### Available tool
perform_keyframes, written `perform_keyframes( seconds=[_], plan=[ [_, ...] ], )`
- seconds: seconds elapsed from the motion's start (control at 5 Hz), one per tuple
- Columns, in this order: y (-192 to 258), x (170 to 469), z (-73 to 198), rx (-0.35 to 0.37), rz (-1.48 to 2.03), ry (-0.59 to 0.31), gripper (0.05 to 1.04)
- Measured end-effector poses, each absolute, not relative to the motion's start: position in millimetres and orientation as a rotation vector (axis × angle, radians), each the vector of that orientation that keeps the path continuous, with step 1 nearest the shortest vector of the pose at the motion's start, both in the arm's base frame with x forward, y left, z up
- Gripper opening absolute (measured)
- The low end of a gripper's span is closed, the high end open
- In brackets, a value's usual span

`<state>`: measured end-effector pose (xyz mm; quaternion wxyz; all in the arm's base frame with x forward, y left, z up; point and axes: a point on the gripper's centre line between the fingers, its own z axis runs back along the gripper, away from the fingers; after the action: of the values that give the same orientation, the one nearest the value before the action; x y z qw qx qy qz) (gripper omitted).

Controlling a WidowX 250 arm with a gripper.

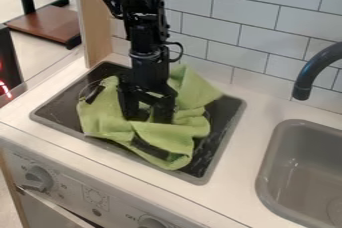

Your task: Move the cloth from left to right

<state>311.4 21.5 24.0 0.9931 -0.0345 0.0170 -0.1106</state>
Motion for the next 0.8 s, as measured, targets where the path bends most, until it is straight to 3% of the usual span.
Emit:
perform_keyframes(
  seconds=[0.2,0.8],
  plan=[
    [24,313,32,-0.093,-0.215,0.043,0.999],
    [43,309,111,-0.162,-0.21,-0.143,0.999]
  ],
)
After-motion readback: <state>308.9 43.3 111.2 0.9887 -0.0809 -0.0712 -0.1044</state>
